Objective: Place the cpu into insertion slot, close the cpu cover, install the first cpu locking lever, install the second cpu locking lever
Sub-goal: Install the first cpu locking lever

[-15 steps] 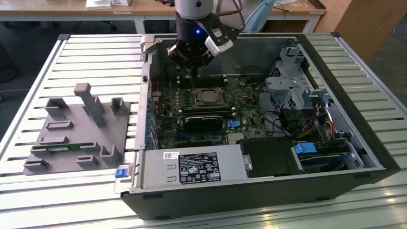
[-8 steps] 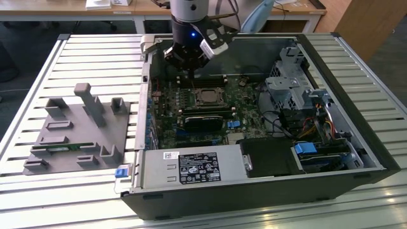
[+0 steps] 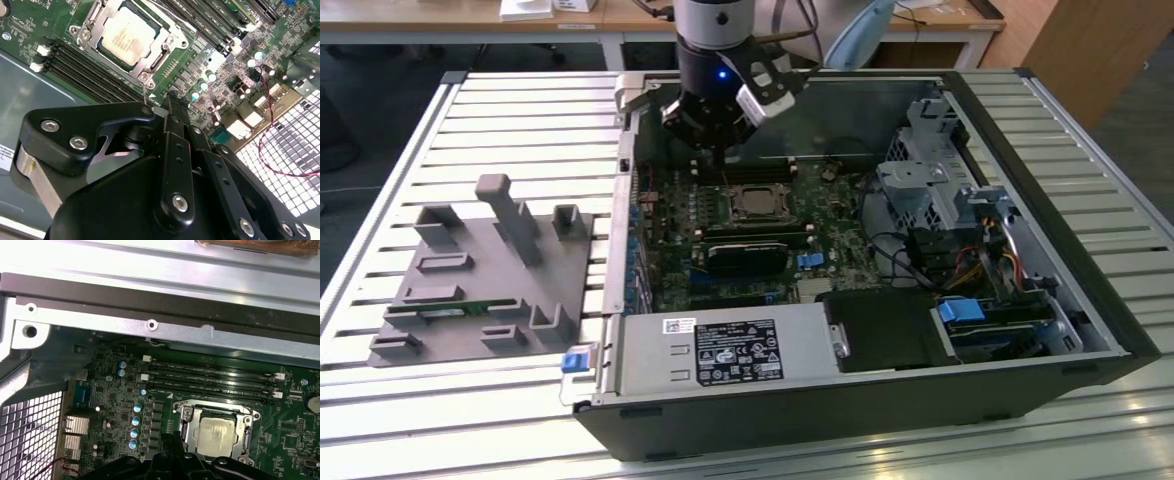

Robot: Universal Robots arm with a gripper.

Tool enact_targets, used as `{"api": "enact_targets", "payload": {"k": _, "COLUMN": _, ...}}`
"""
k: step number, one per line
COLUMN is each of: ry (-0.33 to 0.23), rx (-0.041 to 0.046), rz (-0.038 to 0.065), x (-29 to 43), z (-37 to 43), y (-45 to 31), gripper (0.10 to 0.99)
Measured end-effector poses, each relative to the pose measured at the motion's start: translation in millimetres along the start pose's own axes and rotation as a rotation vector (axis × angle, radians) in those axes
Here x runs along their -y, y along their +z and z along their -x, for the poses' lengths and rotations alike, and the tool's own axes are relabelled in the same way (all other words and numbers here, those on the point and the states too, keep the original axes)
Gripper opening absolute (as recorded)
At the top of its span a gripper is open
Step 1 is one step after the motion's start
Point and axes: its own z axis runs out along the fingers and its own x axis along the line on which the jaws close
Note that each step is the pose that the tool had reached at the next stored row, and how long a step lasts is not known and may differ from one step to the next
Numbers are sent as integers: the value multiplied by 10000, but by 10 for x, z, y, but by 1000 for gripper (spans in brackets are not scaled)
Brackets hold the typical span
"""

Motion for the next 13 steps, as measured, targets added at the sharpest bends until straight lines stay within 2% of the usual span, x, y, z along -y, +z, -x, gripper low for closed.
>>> {"api": "enact_targets", "payload": {"k": 13, "ry": 0, "rx": 1, "rz": 1, "x": -1, "z": -12, "y": 21, "gripper": 106}}
